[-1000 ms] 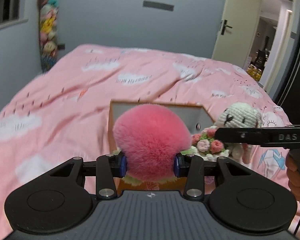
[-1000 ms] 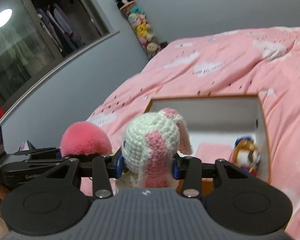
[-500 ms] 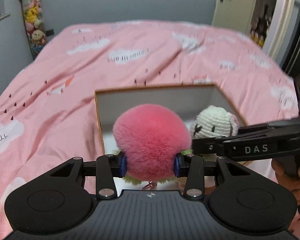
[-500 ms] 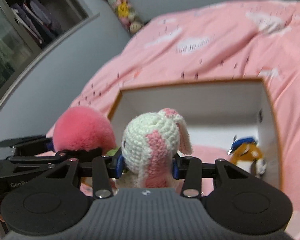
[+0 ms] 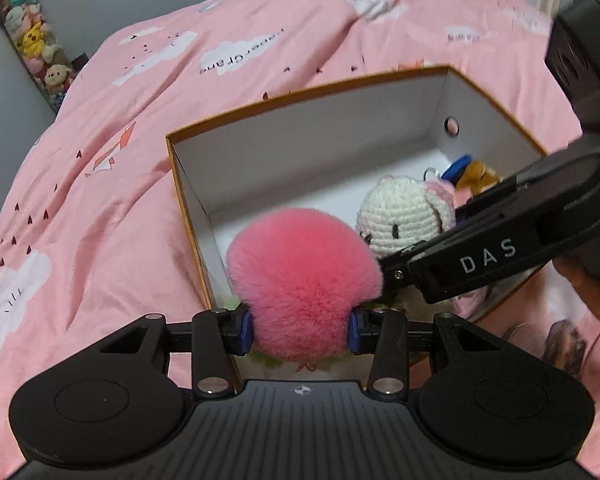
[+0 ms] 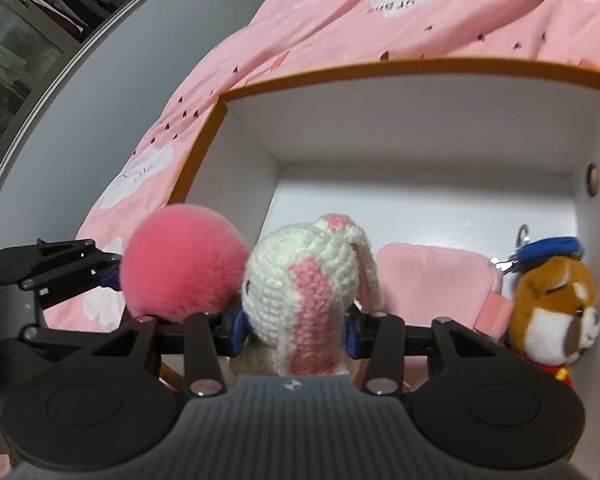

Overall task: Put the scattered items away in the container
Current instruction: 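Lower the pom-pom into the orange box with the left tool while the right tool releases the bunny there, then grasp the white rectangular box with the left tool, then grasp the dark PHOTO CARD box with the right tool while the left tool holds the white box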

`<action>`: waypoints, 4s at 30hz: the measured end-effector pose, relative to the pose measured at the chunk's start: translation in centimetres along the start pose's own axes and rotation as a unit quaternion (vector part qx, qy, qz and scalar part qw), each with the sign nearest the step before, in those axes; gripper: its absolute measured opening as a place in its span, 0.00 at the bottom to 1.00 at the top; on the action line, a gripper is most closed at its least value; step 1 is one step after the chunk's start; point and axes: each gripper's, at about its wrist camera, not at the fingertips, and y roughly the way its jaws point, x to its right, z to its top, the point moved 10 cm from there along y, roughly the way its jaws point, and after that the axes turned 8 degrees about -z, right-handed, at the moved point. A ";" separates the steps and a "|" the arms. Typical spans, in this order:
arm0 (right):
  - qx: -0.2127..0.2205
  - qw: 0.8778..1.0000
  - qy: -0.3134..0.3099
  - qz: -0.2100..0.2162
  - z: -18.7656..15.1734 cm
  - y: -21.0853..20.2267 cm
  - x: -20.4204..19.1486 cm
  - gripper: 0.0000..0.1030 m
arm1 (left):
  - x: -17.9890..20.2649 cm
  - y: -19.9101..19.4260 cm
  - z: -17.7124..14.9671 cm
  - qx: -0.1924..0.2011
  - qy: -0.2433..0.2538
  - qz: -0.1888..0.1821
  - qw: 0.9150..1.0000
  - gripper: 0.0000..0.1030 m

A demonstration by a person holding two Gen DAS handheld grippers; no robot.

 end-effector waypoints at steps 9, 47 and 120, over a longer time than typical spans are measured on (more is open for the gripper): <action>0.010 1.000 -0.008 0.006 -0.1 -0.9 -0.6 0.64 | 0.3 1.0 -0.5 -0.020 0.026 0.020 0.999 0.48; -0.015 0.998 0.064 -0.021 0.7 2.5 1.3 0.53 | 0.4 -2.1 -0.3 0.039 0.009 -0.035 0.999 0.43; -0.002 0.950 0.299 -0.088 -21.9 -5.1 12.5 0.77 | 12.4 1.0 -16.5 -0.045 -0.212 -0.258 0.942 0.63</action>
